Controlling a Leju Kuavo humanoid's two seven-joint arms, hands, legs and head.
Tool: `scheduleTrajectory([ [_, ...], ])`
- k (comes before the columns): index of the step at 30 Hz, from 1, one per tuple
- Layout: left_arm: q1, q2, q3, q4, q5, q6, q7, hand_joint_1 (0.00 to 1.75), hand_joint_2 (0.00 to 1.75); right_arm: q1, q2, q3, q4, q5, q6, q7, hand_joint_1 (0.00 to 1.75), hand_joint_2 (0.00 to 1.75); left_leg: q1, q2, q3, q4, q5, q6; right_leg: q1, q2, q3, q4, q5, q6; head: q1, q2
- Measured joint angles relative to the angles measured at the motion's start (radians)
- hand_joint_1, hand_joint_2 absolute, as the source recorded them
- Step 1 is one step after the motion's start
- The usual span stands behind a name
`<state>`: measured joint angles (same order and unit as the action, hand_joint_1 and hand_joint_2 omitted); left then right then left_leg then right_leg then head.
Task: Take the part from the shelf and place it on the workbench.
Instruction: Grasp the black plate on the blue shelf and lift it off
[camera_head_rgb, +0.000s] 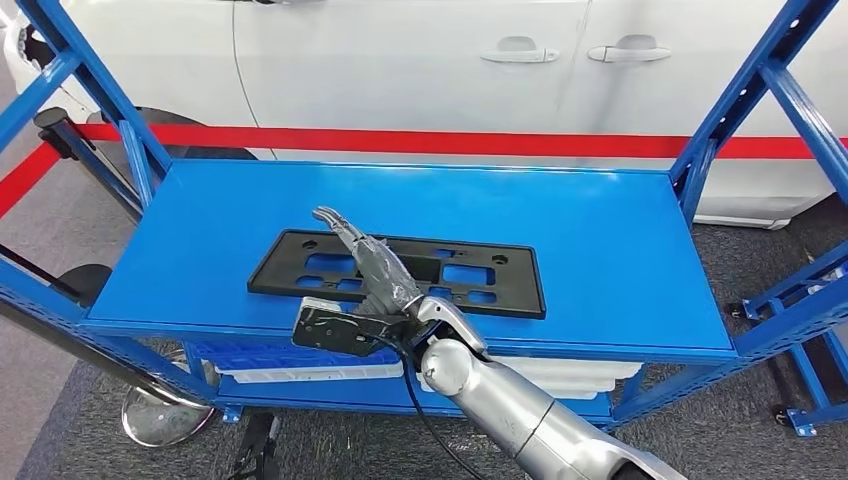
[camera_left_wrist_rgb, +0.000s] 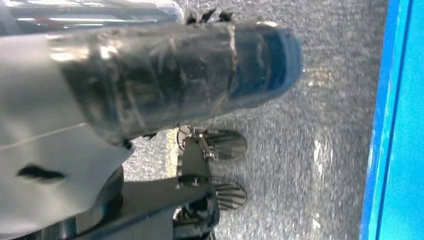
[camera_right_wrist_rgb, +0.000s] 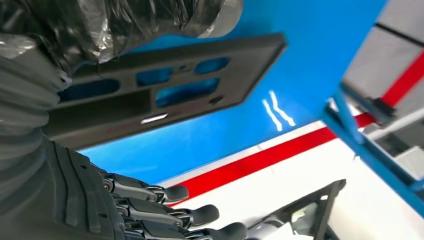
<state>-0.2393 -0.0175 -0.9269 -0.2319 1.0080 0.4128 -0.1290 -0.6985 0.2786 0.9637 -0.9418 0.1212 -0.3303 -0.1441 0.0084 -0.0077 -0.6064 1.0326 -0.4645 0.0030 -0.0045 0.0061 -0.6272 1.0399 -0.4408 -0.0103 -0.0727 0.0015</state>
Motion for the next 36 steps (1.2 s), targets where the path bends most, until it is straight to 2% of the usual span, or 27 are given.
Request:
scheduleTrajectory([
  [2, -0.004, -0.001, 0.0, 0.0, -0.001, -0.003, 0.0, 0.0, 0.0, -0.031, 0.02, 0.014, 0.039, 0.008, -0.016, 0.018, 0.0, 1.75, 0.002, 0.001, -0.021, 0.048, -0.031, -0.01, -0.005, -0.001, 0.005, -0.006, 0.003, -0.01, -0.004, 0.0],
  [5, -0.008, -0.002, -0.001, 0.0, -0.003, -0.006, 0.001, 0.0, 0.0, -0.07, 0.04, 0.044, 0.096, 0.029, -0.042, 0.052, 0.0, 1.75, 0.005, 0.002, -0.108, 0.225, -0.106, -0.021, -0.004, -0.003, 0.007, -0.007, 0.001, -0.018, -0.009, 0.0],
  [6, -0.008, -0.002, -0.001, 0.0, -0.004, -0.006, 0.003, 0.0, 0.0, -0.078, 0.043, 0.06, 0.115, 0.044, -0.052, 0.065, 0.0, 1.75, 0.005, 0.002, -0.127, 0.258, -0.109, -0.023, -0.003, -0.002, 0.007, -0.006, 0.0, -0.019, -0.009, 0.0],
  [7, -0.008, -0.002, -0.001, 0.0, -0.004, -0.006, 0.005, 0.0, 0.0, -0.085, 0.047, 0.077, 0.134, 0.061, -0.065, 0.08, 0.0, 1.75, 0.006, 0.002, -0.13, 0.256, -0.094, -0.023, -0.003, -0.001, 0.008, -0.005, -0.001, -0.02, -0.01, 0.0],
  [8, -0.008, -0.002, -0.001, 0.0, -0.005, -0.006, 0.006, 0.0, 0.0, -0.092, 0.049, 0.093, 0.15, 0.082, -0.08, 0.097, 0.0, 1.75, 0.006, 0.002, -0.114, 0.214, -0.061, -0.022, -0.003, 0.001, 0.01, -0.004, -0.002, -0.02, -0.01, 0.0],
  [9, -0.009, -0.002, -0.001, 0.0, -0.006, -0.007, 0.008, 0.0, 0.0, -0.101, 0.053, 0.11, 0.165, 0.107, -0.097, 0.117, 0.0, 1.75, 0.006, 0.002, -0.085, 0.146, -0.023, -0.02, -0.003, 0.002, 0.012, -0.003, -0.005, -0.018, -0.01, 0.0],
  [11, -0.016, -0.002, -0.001, 0.0, -0.01, -0.008, 0.01, 0.0, 0.0, -0.124, 0.059, 0.14, 0.194, 0.173, -0.135, 0.169, 0.0, 1.75, 0.002, 0.001, -0.032, 0.031, 0.02, -0.013, 0.0, 0.005, 0.011, -0.002, -0.008, -0.011, -0.009, 0.0],
  [12, -0.02, -0.002, -0.001, 0.0, -0.012, -0.009, 0.011, 0.0, 0.0, -0.135, 0.061, 0.153, 0.207, 0.205, -0.149, 0.194, 0.0, 1.75, 0.0, 0.0, -0.02, 0.004, 0.023, -0.01, 0.002, 0.004, 0.01, -0.002, -0.008, -0.007, -0.009, 0.0],
  [14, -0.024, -0.004, -0.001, 0.0, -0.013, -0.009, 0.013, 0.0, 0.0, -0.154, 0.064, 0.178, 0.231, 0.252, -0.151, 0.234, 0.0, 1.75, -0.001, -0.002, -0.017, -0.004, 0.021, -0.002, 0.004, 0.004, 0.009, -0.004, -0.006, 0.001, -0.008, 0.0],
  [16, -0.025, -0.007, -0.001, 0.0, -0.012, -0.009, 0.015, 0.0, 0.0, -0.167, 0.067, 0.2, 0.252, 0.268, -0.12, 0.259, 0.0, 1.75, 0.004, 0.0, -0.012, -0.01, 0.024, 0.009, 0.004, 0.004, 0.004, 0.009, -0.018, 0.01, -0.006, 0.0],
  [19, -0.032, -0.008, -0.001, 0.0, -0.011, -0.009, 0.016, 0.0, 0.0, -0.178, 0.068, 0.219, 0.268, 0.265, -0.08, 0.273, 0.0, 1.75, 0.007, 0.001, -0.006, -0.015, 0.025, 0.024, 0.003, 0.002, -0.051, 0.128, -0.08, 0.02, -0.003, 0.0],
  [21, -0.034, -0.008, -0.001, 0.0, -0.011, -0.009, 0.016, 0.0, 0.0, -0.18, 0.068, 0.232, 0.277, 0.262, -0.073, 0.275, 0.0, 1.75, 0.006, 0.001, -0.006, -0.014, 0.024, 0.027, 0.002, 0.002, -0.105, 0.233, -0.117, 0.022, -0.003, 0.0],
  [22, -0.034, -0.008, -0.001, 0.0, -0.01, -0.009, 0.016, 0.0, 0.0, -0.18, 0.068, 0.239, 0.283, 0.259, -0.07, 0.275, 0.0, 1.75, 0.006, 0.001, -0.006, -0.013, 0.023, 0.028, 0.002, 0.001, -0.124, 0.265, -0.121, 0.023, -0.002, 0.0],
  [23, -0.034, -0.008, -0.001, 0.0, -0.01, -0.009, 0.016, 0.0, 0.0, -0.18, 0.068, 0.248, 0.29, 0.254, -0.067, 0.276, 0.0, 1.75, 0.006, 0.001, -0.006, -0.012, 0.021, 0.029, 0.002, 0.001, -0.134, 0.277, -0.113, 0.022, -0.002, 0.0],
  [24, -0.033, -0.009, -0.001, 0.0, -0.01, -0.009, 0.016, 0.0, 0.0, -0.18, 0.068, 0.257, 0.296, 0.249, -0.063, 0.276, 0.0, 1.75, 0.006, 0.0, -0.005, -0.01, 0.019, 0.028, 0.002, 0.001, -0.122, 0.244, -0.085, 0.021, -0.002, 0.0],
  [26, -0.034, -0.01, -0.001, 0.0, -0.01, -0.009, 0.016, 0.0, 0.0, -0.18, 0.068, 0.273, 0.303, 0.241, -0.054, 0.277, 0.0, 1.75, 0.005, -0.001, -0.002, -0.007, 0.014, 0.024, 0.003, 0.001, -0.062, 0.111, -0.018, 0.012, -0.002, 0.0],
  [27, -0.035, -0.01, -0.001, 0.0, -0.01, -0.009, 0.016, 0.0, 0.0, -0.181, 0.07, 0.28, 0.305, 0.239, -0.049, 0.28, 0.0, 1.75, 0.003, -0.001, -0.002, -0.004, 0.011, 0.021, 0.004, 0.001, -0.033, 0.051, 0.002, 0.008, -0.003, 0.0],
  [28, -0.035, -0.01, -0.001, 0.0, -0.01, -0.01, 0.016, 0.0, 0.0, -0.181, 0.071, 0.287, 0.307, 0.238, -0.043, 0.284, 0.0, 1.75, 0.001, -0.001, -0.003, -0.004, 0.01, 0.017, 0.005, 0.002, -0.016, 0.015, 0.01, 0.005, -0.003, 0.0],
  [31, -0.036, -0.01, -0.001, 0.0, -0.01, -0.012, 0.017, 0.0, 0.0, -0.179, 0.074, 0.307, 0.314, 0.234, -0.025, 0.299, 0.0, 1.75, -0.001, 0.0, -0.004, -0.007, 0.01, 0.004, 0.006, 0.004, -0.005, -0.006, 0.01, -0.002, -0.004, 0.0],
  [33, -0.036, -0.01, -0.001, 0.0, -0.011, -0.012, 0.018, 0.0, 0.0, -0.178, 0.076, 0.313, 0.318, 0.23, -0.021, 0.303, 0.0, 1.75, 0.0, 0.001, -0.012, 0.016, -0.01, -0.006, -0.001, 0.003, 0.004, -0.017, 0.013, -0.009, -0.006, 0.0],
  [34, -0.036, -0.01, -0.001, 0.0, -0.011, -0.012, 0.018, 0.0, 0.0, -0.179, 0.077, 0.315, 0.319, 0.229, -0.02, 0.304, 0.0, 1.75, 0.001, 0.002, -0.03, 0.057, -0.034, -0.011, -0.004, 0.002, 0.008, -0.021, 0.014, -0.012, -0.008, 0.0],
  [36, -0.036, -0.01, -0.001, 0.0, -0.011, -0.012, 0.018, 0.0, 0.0, -0.177, 0.079, 0.322, 0.324, 0.228, -0.017, 0.306, 0.0, 1.75, 0.004, 0.003, -0.093, 0.187, -0.091, -0.02, -0.005, 0.001, 0.01, -0.021, 0.013, -0.015, -0.012, 0.0],
])
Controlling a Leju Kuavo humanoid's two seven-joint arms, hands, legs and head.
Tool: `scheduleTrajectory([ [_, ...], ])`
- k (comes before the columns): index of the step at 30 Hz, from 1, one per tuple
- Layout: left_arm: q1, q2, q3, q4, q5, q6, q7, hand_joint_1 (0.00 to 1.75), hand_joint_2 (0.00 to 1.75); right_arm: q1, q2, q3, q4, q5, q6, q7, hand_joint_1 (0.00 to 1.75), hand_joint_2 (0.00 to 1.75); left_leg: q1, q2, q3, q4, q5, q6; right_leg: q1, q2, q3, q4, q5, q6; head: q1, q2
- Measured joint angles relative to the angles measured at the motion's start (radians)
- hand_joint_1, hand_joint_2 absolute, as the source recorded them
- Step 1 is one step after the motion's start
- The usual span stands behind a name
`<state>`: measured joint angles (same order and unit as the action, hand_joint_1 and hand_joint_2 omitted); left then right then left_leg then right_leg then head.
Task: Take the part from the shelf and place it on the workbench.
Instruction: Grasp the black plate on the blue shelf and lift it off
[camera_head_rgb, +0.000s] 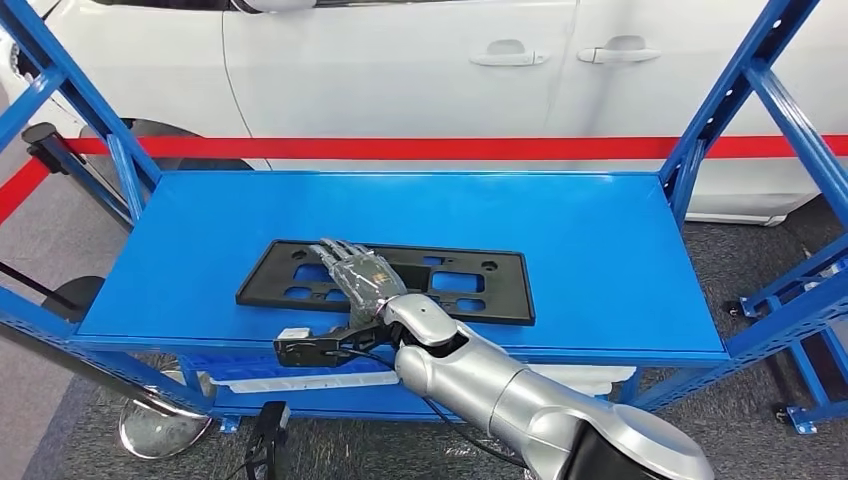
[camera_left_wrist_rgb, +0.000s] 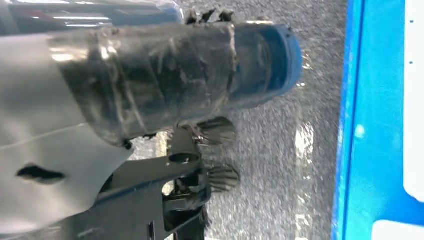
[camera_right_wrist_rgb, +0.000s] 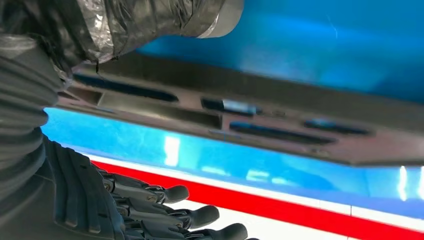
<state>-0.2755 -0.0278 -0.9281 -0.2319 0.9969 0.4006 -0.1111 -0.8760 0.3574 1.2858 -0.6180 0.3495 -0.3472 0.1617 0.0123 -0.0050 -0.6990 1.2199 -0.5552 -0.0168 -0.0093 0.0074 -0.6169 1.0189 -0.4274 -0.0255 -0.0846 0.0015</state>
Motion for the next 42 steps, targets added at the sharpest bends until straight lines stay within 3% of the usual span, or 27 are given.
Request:
scheduleTrajectory([
  [1, 0.001, 0.0, 0.0, 0.0, 0.0, 0.0, 0.0, 0.0, 0.0, 0.002, 0.0, 0.004, 0.003, 0.001, 0.001, 0.003, 0.0, 1.75, 0.001, 0.0, -0.029, 0.055, -0.014, -0.003, 0.0, 0.0, 0.0, 0.001, 0.0, -0.001, 0.0, 0.0],
  [2, 0.002, 0.0, 0.0, 0.0, 0.001, 0.0, -0.001, 0.0, 0.0, 0.005, 0.0, 0.009, 0.007, 0.004, 0.002, 0.009, 0.0, 1.75, 0.001, 0.0, -0.043, 0.078, -0.01, -0.004, 0.0, 0.001, 0.0, 0.002, -0.001, -0.001, 0.0, 0.0],
  [3, 0.002, 0.0, 0.0, 0.0, 0.003, 0.0, -0.003, 0.0, 0.0, 0.006, 0.0, 0.012, 0.011, 0.007, 0.002, 0.018, 0.0, 1.75, 0.001, 0.0, -0.038, 0.059, 0.015, -0.004, 0.0, 0.002, 0.001, 0.003, -0.002, -0.001, 0.0, 0.0],
  [6, 0.001, 0.0, 0.0, 0.0, 0.008, 0.0, -0.011, 0.0, 0.0, 0.006, 0.0, 0.02, 0.022, 0.008, 0.001, 0.049, 0.0, 1.75, -0.001, 0.0, 0.047, -0.132, 0.108, 0.003, 0.003, 0.005, 0.0, 0.011, -0.007, 0.005, 0.0, 0.0],
  [8, 0.0, 0.0, 0.0, 0.0, 0.014, 0.001, -0.015, 0.0, 0.0, 0.005, 0.0, 0.021, 0.029, 0.004, -0.001, 0.067, 0.0, 1.75, -0.004, -0.002, 0.074, -0.19, 0.116, 0.012, 0.007, 0.006, -0.004, 0.012, -0.008, 0.013, 0.001, 0.0],
  [11, 0.006, 0.0, 0.0, 0.0, 0.019, 0.002, -0.017, 0.0, 0.0, 0.001, 0.0, 0.022, 0.041, 0.013, -0.007, 0.098, 0.0, 1.75, -0.002, -0.002, 0.076, -0.196, 0.119, 0.026, 0.009, 0.006, -0.007, 0.016, -0.011, 0.025, 0.002, 0.0],
  [13, 0.008, -0.001, 0.0, 0.0, 0.021, 0.004, -0.018, 0.0, 0.0, -0.006, 0.0, 0.022, 0.052, 0.027, -0.011, 0.123, 0.0, 1.75, 0.001, -0.001, 0.08, -0.201, 0.123, 0.038, 0.009, 0.004, -0.033, 0.074, -0.049, 0.034, 0.005, 0.0],
  [15, 0.009, -0.001, 0.0, 0.0, 0.025, 0.006, -0.017, 0.0, 0.0, -0.011, -0.001, 0.022, 0.066, 0.038, -0.007, 0.145, 0.0, 1.75, 0.0, 0.0, 0.08, -0.202, 0.123, 0.045, 0.008, 0.001, -0.09, 0.203, -0.113, 0.039, 0.008, 0.0],
  [17, 0.013, -0.001, 0.0, 0.0, 0.028, 0.007, -0.016, 0.0, 0.0, -0.012, -0.004, 0.023, 0.08, 0.043, 0.002, 0.16, 0.0, 1.75, -0.001, 0.0, 0.08, -0.201, 0.123, 0.046, 0.008, 0.001, -0.135, 0.298, -0.142, 0.038, 0.008, 0.0],
  [18, 0.015, -0.001, 0.0, 0.0, 0.028, 0.007, -0.015, 0.0, 0.0, -0.011, -0.005, 0.023, 0.086, 0.044, 0.007, 0.167, 0.0, 1.75, -0.002, -0.001, 0.08, -0.2, 0.123, 0.046, 0.008, 0.001, -0.133, 0.292, -0.128, 0.036, 0.008, 0.0],
  [19, 0.017, -0.001, 0.0, 0.0, 0.028, 0.006, -0.014, 0.0, 0.0, -0.011, -0.006, 0.023, 0.092, 0.046, 0.01, 0.172, 0.0, 1.75, -0.003, -0.001, 0.08, -0.199, 0.122, 0.046, 0.009, 0.001, -0.111, 0.246, -0.099, 0.031, 0.008, 0.0],
  [20, 0.018, -0.002, 0.0, 0.0, 0.028, 0.006, -0.014, 0.0, 0.0, -0.012, -0.006, 0.023, 0.097, 0.048, 0.012, 0.177, 0.0, 1.75, -0.003, -0.002, 0.081, -0.198, 0.122, 0.046, 0.01, 0.001, -0.075, 0.173, -0.062, 0.025, 0.008, 0.0],
  [22, 0.018, -0.002, 0.0, 0.0, 0.027, 0.006, -0.013, 0.0, 0.0, -0.015, -0.006, 0.023, 0.105, 0.054, 0.014, 0.182, 0.0, 1.75, -0.007, -0.002, 0.079, -0.196, 0.12, 0.042, 0.015, 0.0, -0.012, 0.047, -0.02, 0.015, 0.008, 0.0],
  [23, 0.018, -0.003, 0.0, 0.0, 0.027, 0.006, -0.012, 0.0, 0.0, -0.016, -0.006, 0.023, 0.109, 0.058, 0.016, 0.186, 0.0, 1.75, -0.009, -0.002, 0.078, -0.195, 0.12, 0.039, 0.017, -0.001, 0.002, 0.018, -0.015, 0.013, 0.007, 0.0],
  [27, 0.019, -0.002, 0.0, 0.0, 0.025, 0.008, -0.004, 0.0, 0.0, -0.018, -0.005, 0.024, 0.134, 0.082, 0.027, 0.224, 0.0, 1.75, -0.009, -0.001, 0.075, -0.19, 0.113, 0.019, 0.011, -0.003, 0.011, -0.002, -0.007, 0.003, 0.006, 0.0],
  [29, 0.02, -0.001, 0.0, 0.0, 0.025, 0.009, 0.0, 0.0, 0.0, -0.02, -0.005, 0.024, 0.147, 0.095, 0.032, 0.238, 0.0, 1.75, -0.006, 0.0, 0.043, -0.116, 0.067, 0.008, 0.006, -0.004, 0.016, -0.009, -0.003, -0.003, 0.002, 0.0],
  [31, 0.022, 0.0, 0.0, 0.0, 0.022, 0.008, 0.002, 0.0, 0.0, -0.022, -0.005, 0.024, 0.161, 0.099, 0.037, 0.247, 0.0, 1.75, -0.002, 0.0, -0.014, 0.011, 0.01, -0.002, 0.006, -0.005, 0.016, -0.009, -0.004, -0.005, 0.001, 0.0],
  [32, 0.025, 0.0, 0.0, 0.0, 0.021, 0.008, 0.003, 0.0, 0.0, -0.023, -0.005, 0.024, 0.168, 0.099, 0.04, 0.249, 0.0, 1.75, 0.0, 0.0, -0.035, 0.056, -0.002, -0.005, 0.006, -0.004, 0.016, -0.009, -0.004, -0.006, 0.001, 0.0],
  [33, 0.027, 0.001, 0.0, 0.0, 0.019, 0.008, 0.004, 0.0, 0.0, -0.023, -0.005, 0.024, 0.173, 0.099, 0.043, 0.25, 0.0, 1.75, 0.001, 0.0, -0.04, 0.067, 0.005, -0.006, 0.006, -0.003, 0.017, -0.008, -0.005, -0.006, 0.001, 0.0],
  [34, 0.028, 0.002, 0.0, 0.0, 0.018, 0.008, 0.004, 0.0, 0.0, -0.025, -0.005, 0.024, 0.178, 0.099, 0.046, 0.251, 0.0, 1.75, 0.002, 0.0, -0.027, 0.039, 0.029, -0.007, 0.006, -0.002, 0.018, -0.007, -0.006, -0.006, 0.001, 0.0],
  [36, 0.028, 0.006, 0.0, 0.0, 0.018, 0.008, 0.004, 0.0, 0.0, -0.031, -0.005, 0.024, 0.185, 0.099, 0.049, 0.251, 0.0, 1.75, 0.003, 0.0, 0.037, -0.092, 0.092, -0.005, 0.005, 0.0, 0.02, -0.004, -0.009, -0.002, 0.001, 0.0],
  [38, 0.026, 0.008, 0.0, 0.0, 0.017, 0.008, 0.005, 0.0, 0.0, -0.039, -0.005, 0.024, 0.193, 0.098, 0.049, 0.25, 0.72, 1.75, -0.001, -0.001, 0.085, -0.188, 0.119, 0.004, 0.008, 0.001, 0.018, 0.001, -0.011, 0.006, 0.001, 0.0],
  [40, 0.026, 0.008, 0.0, 0.0, 0.016, 0.008, 0.006, 0.0, 0.0, -0.043, -0.005, 0.024, 0.199, 0.094, 0.048, 0.241, 1.58, 1.75, -0.006, -0.002, 0.092, -0.203, 0.116, 0.016, 0.011, 0.001, 0.015, 0.001, -0.011, 0.015, 0.002, 0.0],
  [42, 0.028, 0.009, 0.0, 0.0, 0.016, 0.008, 0.006, 0.0, 0.0, -0.042, -0.005, 0.024, 0.206, 0.09, 0.044, 0.22, 1.71, 1.75, -0.002, -0.001, 0.093, -0.208, 0.12, 0.028, 0.011, 0.001, 0.01, 0.009, -0.018, 0.025, 0.002, 0.0],
])
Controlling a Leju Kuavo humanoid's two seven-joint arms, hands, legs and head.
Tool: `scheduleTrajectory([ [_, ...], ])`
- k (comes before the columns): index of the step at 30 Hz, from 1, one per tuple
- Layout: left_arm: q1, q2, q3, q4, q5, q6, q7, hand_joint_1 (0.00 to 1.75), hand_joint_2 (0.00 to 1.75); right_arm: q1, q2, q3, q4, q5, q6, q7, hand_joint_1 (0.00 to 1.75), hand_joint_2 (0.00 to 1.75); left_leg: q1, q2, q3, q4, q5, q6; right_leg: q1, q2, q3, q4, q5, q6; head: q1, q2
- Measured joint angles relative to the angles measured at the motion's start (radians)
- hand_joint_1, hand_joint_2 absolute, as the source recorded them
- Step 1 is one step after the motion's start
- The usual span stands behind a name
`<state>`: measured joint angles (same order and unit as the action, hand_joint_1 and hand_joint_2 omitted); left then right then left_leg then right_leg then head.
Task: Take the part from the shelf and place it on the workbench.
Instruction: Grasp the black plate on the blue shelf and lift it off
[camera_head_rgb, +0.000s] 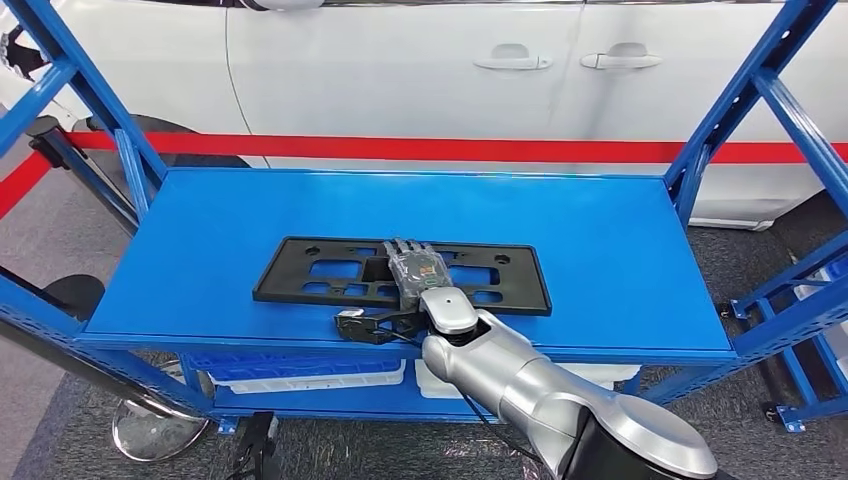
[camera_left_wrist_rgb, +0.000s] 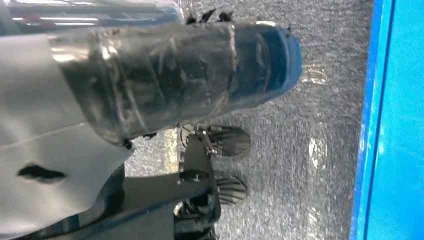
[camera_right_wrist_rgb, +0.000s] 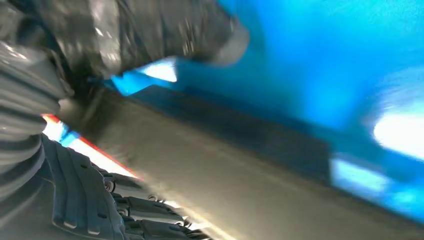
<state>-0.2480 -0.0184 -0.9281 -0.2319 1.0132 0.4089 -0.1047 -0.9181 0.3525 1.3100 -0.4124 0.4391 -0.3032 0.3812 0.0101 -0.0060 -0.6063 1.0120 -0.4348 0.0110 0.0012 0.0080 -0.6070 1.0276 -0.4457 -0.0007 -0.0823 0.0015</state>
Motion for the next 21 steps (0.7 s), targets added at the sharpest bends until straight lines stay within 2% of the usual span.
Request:
scheduleTrajectory([
  [2, 0.0, 0.002, 0.0, 0.0, 0.0, 0.0, -0.001, 0.0, 0.0, 0.001, 0.0, 0.0, 0.007, -0.001, -0.01, -0.026, 1.74, 1.75, 0.005, 0.002, 0.001, -0.006, 0.005, 0.012, -0.001, -0.001, -0.031, 0.068, -0.043, 0.009, 0.004, 0.0],
  [4, 0.0, 0.004, 0.0, 0.0, 0.0, 0.0, -0.002, 0.0, 0.0, 0.004, -0.001, 0.0, 0.014, 0.0, -0.024, -0.05, 1.75, 1.75, 0.004, 0.002, -0.001, -0.006, 0.006, 0.017, -0.004, -0.002, -0.091, 0.199, -0.105, 0.014, 0.008, 0.0],
  [5, 0.001, 0.005, 0.0, 0.0, 0.0, 0.0, -0.003, 0.0, 0.0, 0.006, -0.001, 0.0, 0.017, 0.001, -0.03, -0.059, 1.75, 1.75, 0.004, 0.002, -0.002, -0.005, 0.006, 0.017, -0.005, -0.002, -0.118, 0.254, -0.123, 0.015, 0.008, 0.0],
  [6, 0.002, 0.006, 0.0, 0.0, 0.0, 0.0, -0.003, 0.0, 0.0, 0.008, -0.001, 0.0, 0.02, 0.002, -0.034, -0.066, 1.75, 1.75, 0.003, 0.002, -0.002, -0.005, 0.006, 0.017, -0.005, -0.002, -0.13, 0.279, -0.123, 0.016, 0.009, 0.0],
  [7, 0.003, 0.007, 0.0, 0.0, 0.0, 0.001, -0.004, 0.0, 0.0, 0.008, -0.002, 0.0, 0.022, 0.003, -0.038, -0.072, 1.75, 1.75, 0.004, 0.001, -0.002, -0.004, 0.005, 0.017, -0.006, -0.003, -0.124, 0.265, -0.105, 0.015, 0.009, 0.0],
  [9, 0.003, 0.007, 0.0, 0.0, 0.0, 0.001, -0.004, 0.0, 0.0, 0.009, -0.002, 0.0, 0.026, 0.003, -0.037, -0.081, 1.75, 1.75, 0.004, 0.0, -0.001, 0.001, 0.002, 0.014, -0.008, -0.003, -0.068, 0.143, -0.039, 0.011, 0.009, 0.0],
  [10, 0.003, 0.007, 0.0, 0.0, 0.0, 0.002, -0.004, 0.0, 0.0, 0.009, -0.001, 0.0, 0.028, 0.003, -0.035, -0.083, 1.75, 1.75, 0.002, -0.001, -0.004, 0.006, -0.001, 0.01, -0.008, -0.003, -0.037, 0.078, -0.016, 0.008, 0.009, 0.0],
  [11, 0.003, 0.008, 0.0, 0.0, 0.0, 0.002, -0.004, 0.0, 0.0, 0.01, -0.001, 0.0, 0.029, 0.004, -0.034, -0.086, 1.75, 1.75, 0.0, -0.002, -0.007, 0.009, -0.003, 0.005, -0.007, -0.003, -0.016, 0.033, -0.003, 0.005, 0.009, 0.0],
  [12, 0.003, 0.009, 0.0, 0.0, -0.001, 0.003, -0.004, 0.0, 0.0, 0.009, 0.0, 0.0, 0.031, 0.004, -0.033, -0.088, 1.75, 1.75, -0.001, -0.002, -0.01, 0.011, -0.003, 0.001, -0.005, -0.002, -0.007, 0.012, -0.002, 0.002, 0.009, 0.0],
  [14, 0.003, 0.01, 0.0, 0.0, -0.001, 0.004, -0.004, 0.0, 0.0, 0.006, 0.001, 0.0, 0.033, 0.006, -0.033, -0.094, 1.75, 1.75, -0.001, -0.002, -0.01, 0.01, -0.002, -0.01, -0.004, 0.0, -0.005, 0.006, 0.0, -0.007, 0.009, 0.0],
  [16, 0.003, 0.012, 0.0, 0.0, -0.002, 0.006, -0.003, 0.0, 0.0, 0.005, 0.002, 0.0, 0.035, 0.007, -0.035, -0.099, 1.75, 1.75, 0.001, 0.0, -0.018, 0.03, -0.02, -0.02, -0.007, -0.002, 0.001, -0.001, 0.004, -0.018, 0.007, 0.0],
  [17, 0.003, 0.013, 0.0, 0.0, -0.002, 0.007, -0.003, 0.0, 0.0, 0.005, 0.002, 0.0, 0.036, 0.008, -0.037, -0.101, 1.75, 1.75, 0.002, 0.0, -0.033, 0.066, -0.043, -0.025, -0.009, -0.004, 0.003, -0.005, 0.006, -0.023, 0.006, 0.0],
  [19, 0.004, 0.013, 0.0, 0.0, -0.003, 0.007, -0.003, 0.0, 0.0, 0.006, 0.003, 0.0, 0.038, 0.01, -0.042, -0.106, 1.75, 1.75, 0.003, 0.001, -0.084, 0.181, -0.102, -0.031, -0.008, -0.005, 0.005, -0.005, 0.006, -0.029, 0.003, 0.0],
  [20, 0.004, 0.013, 0.0, 0.0, -0.004, 0.008, -0.003, 0.0, 0.0, 0.006, 0.003, 0.0, 0.04, 0.011, -0.044, -0.108, 1.75, 1.75, 0.004, 0.001, -0.11, 0.238, -0.121, -0.033, -0.007, -0.006, 0.004, -0.005, 0.006, -0.03, 0.004, 0.0],
  [21, 0.005, 0.013, 0.0, 0.0, -0.005, 0.009, -0.003, 0.0, 0.0, 0.007, 0.003, 0.0, 0.042, 0.012, -0.047, -0.11, 1.75, 1.75, 0.004, 0.001, -0.124, 0.268, -0.125, -0.035, -0.007, -0.006, 0.005, -0.004, 0.006, -0.03, 0.004, 0.0],
])
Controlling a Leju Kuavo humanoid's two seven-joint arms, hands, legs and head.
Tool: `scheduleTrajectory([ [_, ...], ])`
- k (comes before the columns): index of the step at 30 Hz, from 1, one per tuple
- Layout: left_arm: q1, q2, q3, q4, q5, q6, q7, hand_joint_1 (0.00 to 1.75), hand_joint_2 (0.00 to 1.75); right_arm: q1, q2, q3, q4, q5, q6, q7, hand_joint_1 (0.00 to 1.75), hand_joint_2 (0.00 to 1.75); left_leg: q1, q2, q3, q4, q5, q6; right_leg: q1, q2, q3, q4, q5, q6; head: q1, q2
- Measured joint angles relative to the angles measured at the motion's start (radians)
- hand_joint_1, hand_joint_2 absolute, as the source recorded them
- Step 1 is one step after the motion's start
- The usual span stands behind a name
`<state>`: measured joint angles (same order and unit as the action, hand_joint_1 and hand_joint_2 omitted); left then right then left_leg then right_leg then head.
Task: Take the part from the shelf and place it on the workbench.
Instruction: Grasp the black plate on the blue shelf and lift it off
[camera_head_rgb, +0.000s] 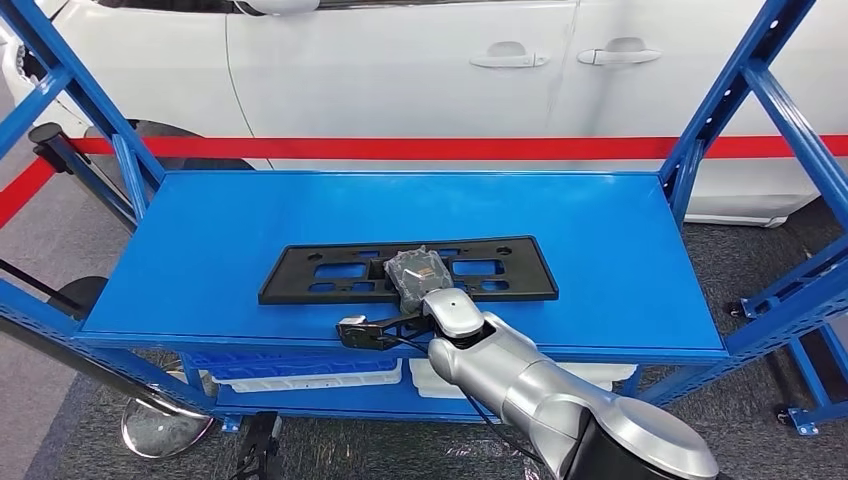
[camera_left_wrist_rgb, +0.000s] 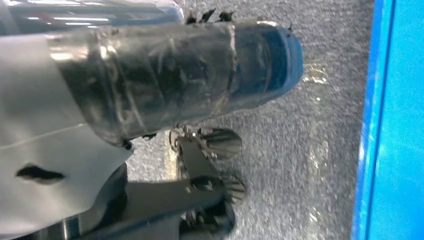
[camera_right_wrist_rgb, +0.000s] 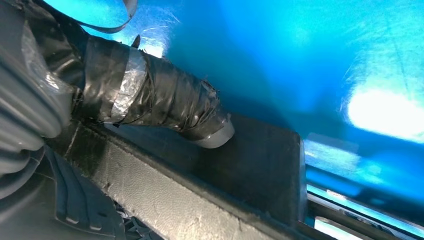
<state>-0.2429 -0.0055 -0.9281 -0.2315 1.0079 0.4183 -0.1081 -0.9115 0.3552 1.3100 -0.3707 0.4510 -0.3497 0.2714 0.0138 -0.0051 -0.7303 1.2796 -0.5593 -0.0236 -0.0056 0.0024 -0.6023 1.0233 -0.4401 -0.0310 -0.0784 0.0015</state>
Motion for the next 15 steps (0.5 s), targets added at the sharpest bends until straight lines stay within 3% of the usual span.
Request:
scheduleTrajectory([
  [1, 0.001, 0.001, 0.0, 0.0, -0.002, 0.002, 0.0, 0.0, 0.0, 0.0, 0.0, 0.0, 0.002, 0.001, -0.002, -0.002, 1.75, 1.75, 0.0, 0.0, 0.001, -0.002, 0.013, 0.0, 0.0, 0.001, 0.0, 0.001, -0.001, 0.0, 0.0, 0.0],
  [2, 0.002, 0.002, 0.0, 0.0, -0.003, 0.005, -0.001, 0.0, 0.0, 0.0, 0.0, 0.0, 0.003, 0.003, -0.005, -0.004, 1.75, 1.75, 0.0, 0.0, 0.02, -0.043, 0.042, 0.001, 0.0, 0.001, 0.001, 0.002, -0.001, 0.0, 0.0, 0.0],
  [3, 0.003, 0.003, 0.0, 0.0, -0.004, 0.007, -0.002, 0.0, 0.0, 0.0, 0.0, 0.0, 0.004, 0.004, -0.008, -0.007, 1.75, 1.75, 0.0, 0.0, 0.052, -0.109, 0.075, 0.004, 0.0, 0.002, 0.002, 0.004, -0.003, 0.002, 0.0, 0.0],
  [5, 0.002, 0.005, 0.0, 0.0, -0.009, 0.012, -0.005, 0.0, 0.0, -0.001, 0.0, 0.0, 0.007, 0.004, -0.017, -0.013, 1.75, 1.75, -0.002, 0.0, 0.109, -0.222, 0.111, 0.012, 0.004, 0.003, 0.0, 0.007, -0.006, 0.008, 0.0, 0.0],
  [6, 0.002, 0.006, 0.0, 0.0, -0.011, 0.015, -0.006, 0.0, 0.0, -0.002, 0.0, 0.0, 0.009, 0.003, -0.023, -0.017, 1.75, 1.75, -0.004, -0.001, 0.122, -0.249, 0.114, 0.016, 0.006, 0.003, -0.001, 0.007, -0.005, 0.013, 0.001, 0.0],
  [10, 0.007, 0.005, 0.0, 0.0, -0.013, 0.029, -0.021, 0.0, 0.0, -0.001, -0.003, -0.004, 0.017, 0.002, -0.058, -0.045, 1.75, 1.75, -0.001, 0.002, 0.128, -0.264, 0.119, 0.036, 0.008, 0.006, -0.01, 0.02, -0.015, 0.032, 0.002, 0.0],
  [12, 0.008, 0.005, 0.0, 0.0, -0.012, 0.038, -0.034, 0.0, 0.0, 0.0, -0.007, -0.014, 0.019, 0.005, -0.093, -0.067, 1.75, 1.75, 0.002, 0.004, 0.129, -0.269, 0.123, 0.046, 0.007, 0.006, -0.048, 0.104, -0.065, 0.042, 0.005, 0.0],
  [14, 0.012, 0.006, 0.0, 0.001, -0.01, 0.046, -0.047, 0.0, 0.0, 0.001, -0.016, -0.027, 0.019, 0.01, -0.137, -0.088, 1.75, 1.75, 0.001, 0.004, 0.127, -0.268, 0.124, 0.049, 0.004, 0.005, -0.108, 0.231, -0.118, 0.047, 0.008, 0.0],
  [15, 0.016, 0.006, 0.0, 0.001, -0.006, 0.049, -0.056, 0.0, 0.0, 0.003, -0.022, -0.035, 0.018, 0.014, -0.161, -0.1, 1.75, 1.75, 0.001, 0.004, 0.127, -0.268, 0.124, 0.05, 0.003, 0.005, -0.129, 0.273, -0.127, 0.048, 0.008, 0.0],
])
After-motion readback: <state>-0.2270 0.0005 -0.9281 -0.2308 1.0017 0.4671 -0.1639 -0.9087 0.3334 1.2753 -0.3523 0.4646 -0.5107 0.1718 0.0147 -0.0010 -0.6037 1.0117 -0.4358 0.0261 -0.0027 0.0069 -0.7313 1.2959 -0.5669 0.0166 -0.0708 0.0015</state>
